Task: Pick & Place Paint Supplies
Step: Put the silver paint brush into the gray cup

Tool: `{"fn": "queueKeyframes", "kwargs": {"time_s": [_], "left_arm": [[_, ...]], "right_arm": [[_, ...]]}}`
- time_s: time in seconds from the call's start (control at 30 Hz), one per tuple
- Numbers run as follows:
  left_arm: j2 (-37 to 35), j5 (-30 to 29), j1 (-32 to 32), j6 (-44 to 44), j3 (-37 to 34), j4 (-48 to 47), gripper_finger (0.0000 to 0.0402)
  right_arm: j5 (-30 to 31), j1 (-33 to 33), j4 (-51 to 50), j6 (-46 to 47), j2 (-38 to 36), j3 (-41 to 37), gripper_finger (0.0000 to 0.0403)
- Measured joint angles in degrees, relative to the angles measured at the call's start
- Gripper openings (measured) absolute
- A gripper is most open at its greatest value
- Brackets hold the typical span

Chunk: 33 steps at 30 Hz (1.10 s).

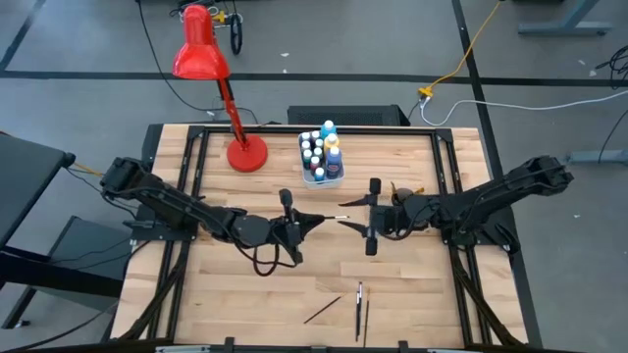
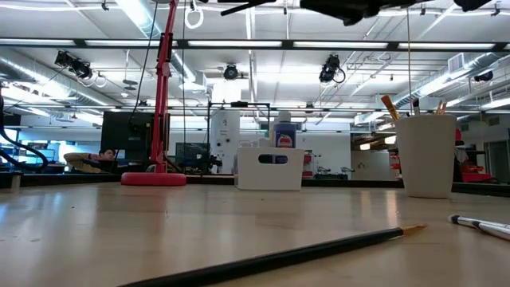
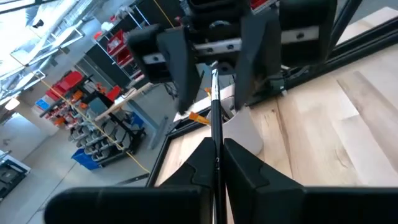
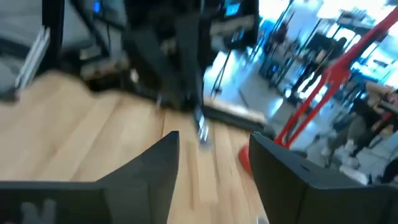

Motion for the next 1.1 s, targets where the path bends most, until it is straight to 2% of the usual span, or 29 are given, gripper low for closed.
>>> {"fn": "queueKeyframes", "kwargs": {"time_s": [0.1, 0.27, 0.53, 0.93, 1.1], "left_arm": [[0.0, 0.0, 0.0, 0.2, 0.0, 0.2, 0.002], [0.0, 0.1, 0.0, 0.2, 0.0, 0.5, 0.0025], [0.0, 1.9, 0.0, -0.1, 0.0, 0.5, 0.0021], [0.0, 1.9, 0.0, -0.3, 0.0, 0.5, 0.0026], [-0.1, 1.9, 0.0, -0.3, 0.0, 0.5, 0.0043]], "right_arm": [[0.0, 0.0, 6.1, 0.0, 1.9, 0.0, 0.0201], [0.0, 0.0, 6.5, 0.1, 2.8, 0.0, 0.0192], [-5.0, 0.0, 7.4, 0.0, 2.8, 0.0, 0.0128], [-5.2, 0.0, 7.4, -0.4, 2.7, 0.0, 0.0023], [-5.2, 0.0, 7.4, -0.4, 2.7, 0.0, 0.0009]]}}
